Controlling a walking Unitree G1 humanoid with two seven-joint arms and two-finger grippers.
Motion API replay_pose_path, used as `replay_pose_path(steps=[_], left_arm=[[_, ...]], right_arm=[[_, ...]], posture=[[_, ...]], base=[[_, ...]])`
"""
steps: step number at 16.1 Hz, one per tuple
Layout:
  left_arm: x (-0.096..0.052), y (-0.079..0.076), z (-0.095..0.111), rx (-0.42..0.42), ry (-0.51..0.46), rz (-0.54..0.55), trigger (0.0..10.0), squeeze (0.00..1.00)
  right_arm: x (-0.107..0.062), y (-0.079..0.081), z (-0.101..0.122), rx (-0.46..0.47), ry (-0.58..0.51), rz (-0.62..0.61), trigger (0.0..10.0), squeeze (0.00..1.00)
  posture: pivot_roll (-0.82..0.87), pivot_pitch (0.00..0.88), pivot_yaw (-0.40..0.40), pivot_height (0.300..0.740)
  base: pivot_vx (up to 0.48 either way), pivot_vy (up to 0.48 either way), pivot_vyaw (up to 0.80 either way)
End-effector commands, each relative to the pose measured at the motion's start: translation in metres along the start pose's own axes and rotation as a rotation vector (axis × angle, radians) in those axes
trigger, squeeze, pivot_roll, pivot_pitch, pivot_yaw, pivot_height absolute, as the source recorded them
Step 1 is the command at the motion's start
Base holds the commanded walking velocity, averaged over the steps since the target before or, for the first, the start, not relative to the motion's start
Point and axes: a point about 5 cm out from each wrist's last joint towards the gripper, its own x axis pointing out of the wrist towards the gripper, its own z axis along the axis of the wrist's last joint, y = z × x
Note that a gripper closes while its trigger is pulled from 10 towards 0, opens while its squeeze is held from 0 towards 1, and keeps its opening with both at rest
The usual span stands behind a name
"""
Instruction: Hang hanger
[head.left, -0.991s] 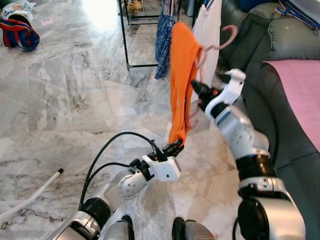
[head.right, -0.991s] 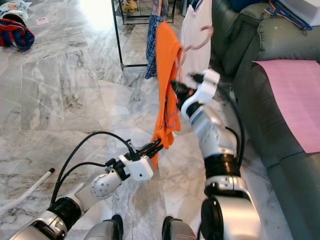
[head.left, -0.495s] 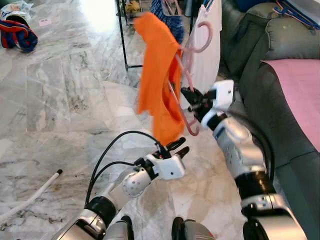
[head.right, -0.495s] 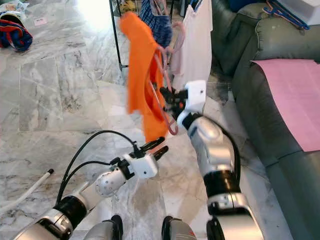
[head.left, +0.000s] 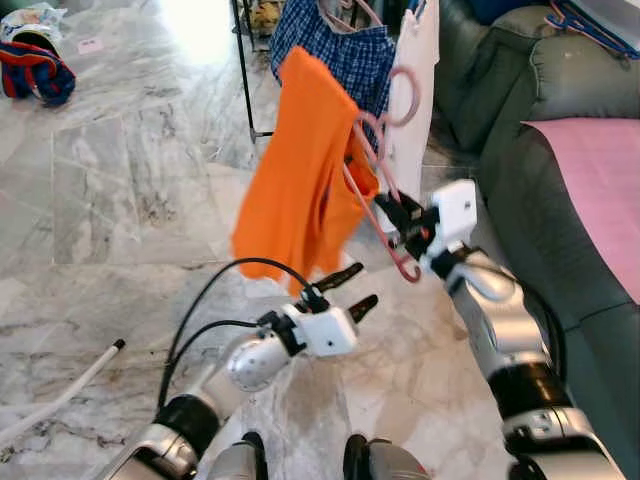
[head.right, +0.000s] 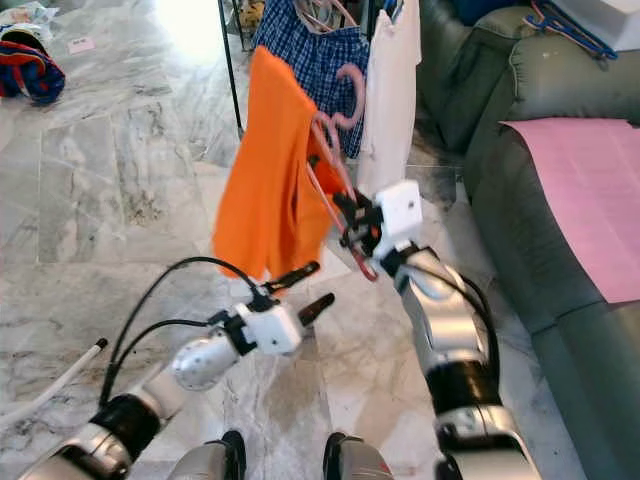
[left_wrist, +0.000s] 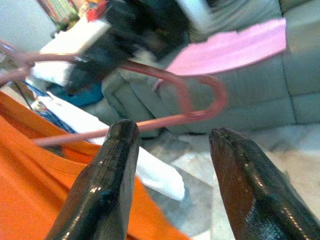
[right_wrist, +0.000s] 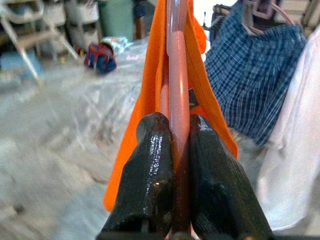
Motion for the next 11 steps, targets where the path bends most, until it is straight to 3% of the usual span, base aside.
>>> replay_pose_path(steps=[1,5,8,11], left_arm=[[-0.005,0.004,0.002,0.002,-0.018,-0.002,10.0,1.00],[-0.018,0.049,-0.002,0.086,0.015,0.034,10.0,1.00],[-0.024,0.069,-0.007,0.129,0.057,0.032,10.0,1.00],[-0.033,0.088,-0.017,0.194,0.131,-0.009,10.0,1.00]], right_arm=[[-0.006,0.000,0.002,-0.056,-0.026,0.040,10.0,0.00],[-0.033,-0.006,-0.010,-0.083,0.017,0.154,10.0,0.00],[-0.047,-0.010,-0.012,-0.100,0.039,0.238,10.0,0.00],[-0.071,-0.012,-0.014,-0.088,0.097,0.422,10.0,0.00]], posture=[[0.02,0.243,-0.033,0.740],[0.03,0.243,-0.033,0.740],[0.02,0.244,-0.028,0.740],[0.02,0.245,-0.019,0.740]], base=[[0.000,0.000,0.00],[0.000,0.000,0.00],[0.000,0.000,0.00],[0.000,0.000,0.00]])
